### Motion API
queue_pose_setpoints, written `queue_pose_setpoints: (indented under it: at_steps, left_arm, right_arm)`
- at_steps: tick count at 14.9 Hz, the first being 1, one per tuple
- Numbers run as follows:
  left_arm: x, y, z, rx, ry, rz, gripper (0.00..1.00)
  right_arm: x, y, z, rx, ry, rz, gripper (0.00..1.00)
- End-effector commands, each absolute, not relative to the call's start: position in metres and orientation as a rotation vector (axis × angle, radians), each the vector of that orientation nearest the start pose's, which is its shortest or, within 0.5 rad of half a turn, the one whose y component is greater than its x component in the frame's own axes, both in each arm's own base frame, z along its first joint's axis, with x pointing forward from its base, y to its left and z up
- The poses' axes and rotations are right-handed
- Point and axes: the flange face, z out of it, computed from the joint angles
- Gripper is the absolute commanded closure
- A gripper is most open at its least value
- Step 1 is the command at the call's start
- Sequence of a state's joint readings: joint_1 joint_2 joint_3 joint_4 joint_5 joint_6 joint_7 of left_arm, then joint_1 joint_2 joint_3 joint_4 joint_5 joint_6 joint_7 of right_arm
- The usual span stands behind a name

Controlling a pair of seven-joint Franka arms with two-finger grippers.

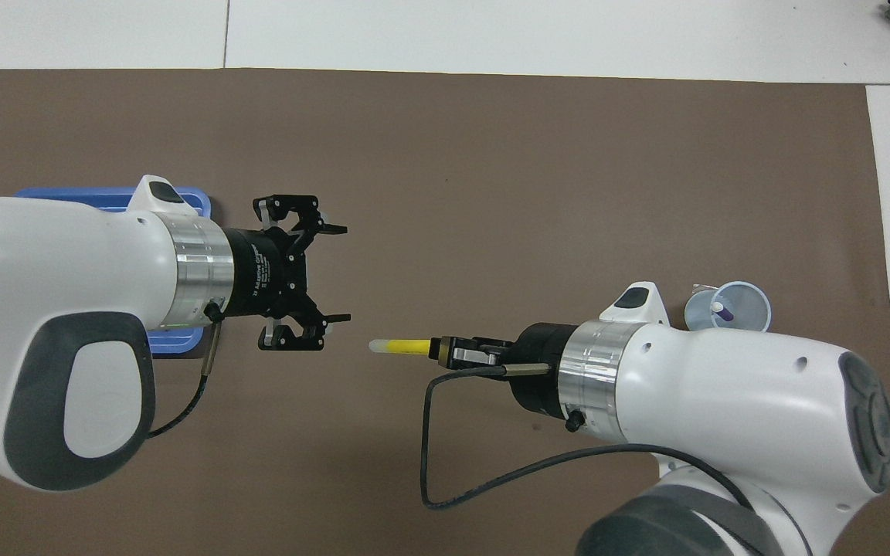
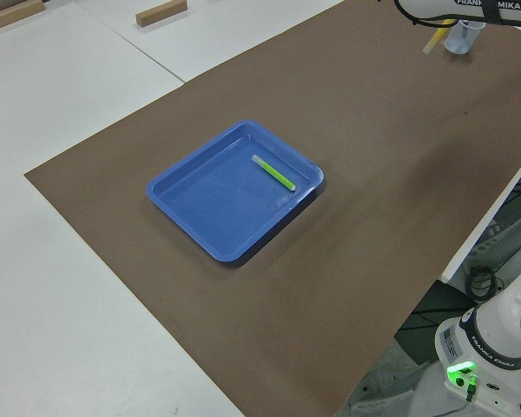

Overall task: Right arm passes pens to left for tray arrangement
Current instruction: 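Bring the yellow pen toward the left gripper while the left gripper approaches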

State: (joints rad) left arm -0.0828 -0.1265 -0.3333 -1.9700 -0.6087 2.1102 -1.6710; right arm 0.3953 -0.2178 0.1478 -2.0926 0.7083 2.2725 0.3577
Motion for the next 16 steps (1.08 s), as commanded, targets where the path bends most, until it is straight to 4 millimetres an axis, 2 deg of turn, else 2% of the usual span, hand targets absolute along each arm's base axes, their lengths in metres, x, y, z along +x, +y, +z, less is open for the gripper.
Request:
queue_pose_setpoints:
  at_steps: [1,4,8,11,16]
  left_arm:
    - [0.46,-0.249,0.55,-2.577,-2.466,0.566,0.0]
    - [0.445,-0.262,0.543,-2.464,-2.535,0.598,0.0]
    - [0.441,-0.263,0.548,-2.412,-2.583,0.606,0.0]
    - [0.434,-0.273,0.546,-2.4,-2.59,0.612,0.0]
    - [0.401,-0.297,0.533,-2.464,-2.506,0.6,0.0]
  right_arm:
    - [0.43,0.294,0.565,-2.391,0.238,-0.099,1.0]
    - [0.43,0.294,0.565,-2.388,0.241,-0.097,1.0]
    - [0.43,0.294,0.565,-2.388,0.241,-0.097,1.0]
    - [0.431,0.296,0.564,-2.387,0.242,-0.101,1.0]
    - [0.428,0.305,0.564,-2.377,0.236,-0.131,1.0]
